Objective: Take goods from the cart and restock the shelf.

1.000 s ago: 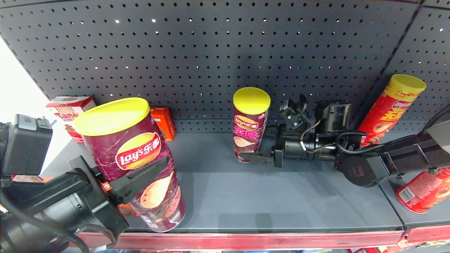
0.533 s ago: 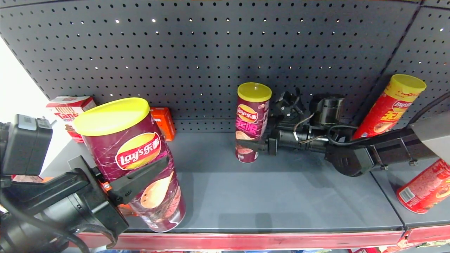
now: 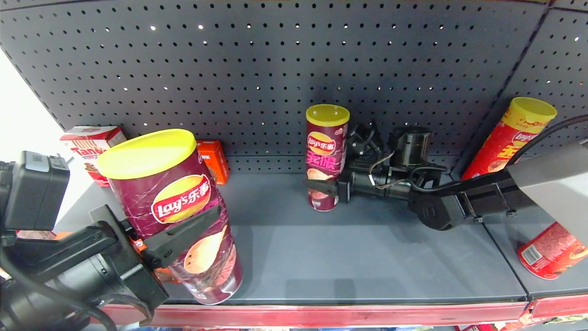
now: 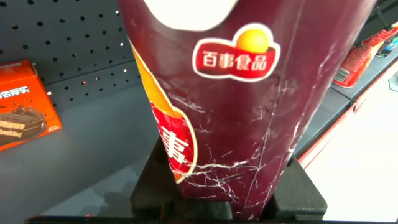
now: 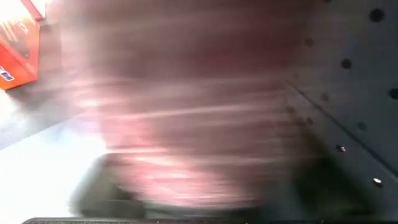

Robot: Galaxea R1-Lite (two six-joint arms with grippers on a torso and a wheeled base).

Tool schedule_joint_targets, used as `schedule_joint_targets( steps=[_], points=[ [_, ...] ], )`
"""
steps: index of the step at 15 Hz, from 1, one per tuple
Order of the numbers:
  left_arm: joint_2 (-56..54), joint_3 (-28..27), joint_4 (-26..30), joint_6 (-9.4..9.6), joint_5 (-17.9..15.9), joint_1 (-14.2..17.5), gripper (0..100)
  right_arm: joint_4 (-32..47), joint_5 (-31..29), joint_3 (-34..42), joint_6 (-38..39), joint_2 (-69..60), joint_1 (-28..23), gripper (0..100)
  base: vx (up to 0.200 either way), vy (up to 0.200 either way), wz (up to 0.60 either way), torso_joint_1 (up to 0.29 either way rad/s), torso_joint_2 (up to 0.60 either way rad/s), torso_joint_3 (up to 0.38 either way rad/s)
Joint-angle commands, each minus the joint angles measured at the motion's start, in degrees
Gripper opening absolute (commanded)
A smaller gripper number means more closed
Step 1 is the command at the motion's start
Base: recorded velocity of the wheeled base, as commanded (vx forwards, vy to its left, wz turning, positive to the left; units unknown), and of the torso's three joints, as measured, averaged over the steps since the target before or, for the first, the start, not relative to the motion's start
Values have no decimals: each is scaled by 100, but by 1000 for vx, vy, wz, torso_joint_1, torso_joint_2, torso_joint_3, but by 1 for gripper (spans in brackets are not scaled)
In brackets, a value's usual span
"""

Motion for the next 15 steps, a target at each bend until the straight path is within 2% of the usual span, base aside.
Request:
schedule_joint_targets(
  steps=[1,7,9,11,14,15],
  points=[
    [8,6,0,-3,-2,1,0,-5,-5,5,-2,7,16,0,0,0,0,0,0,0],
    [-10,15,0,-3,7,10,0,-22,100,321,-11,-336,25,0,0,0,0,0,0,0],
    [-10,23,0,5,-2,80,0,-154,434,805,-2,-775,25,0,0,0,0,0,0,0],
    [-10,15,0,-3,-2,80,0,-304,487,1297,7,-1136,69,0,0,0,0,0,0,0],
    [-10,6,-9,5,-2,89,0,-1033,487,2580,16,-1742,280,0,0,0,0,0,0,0],
    [-10,6,-9,-3,-2,89,0,-1183,487,2791,16,-1821,332,0,0,0,0,0,0,0]
  ],
)
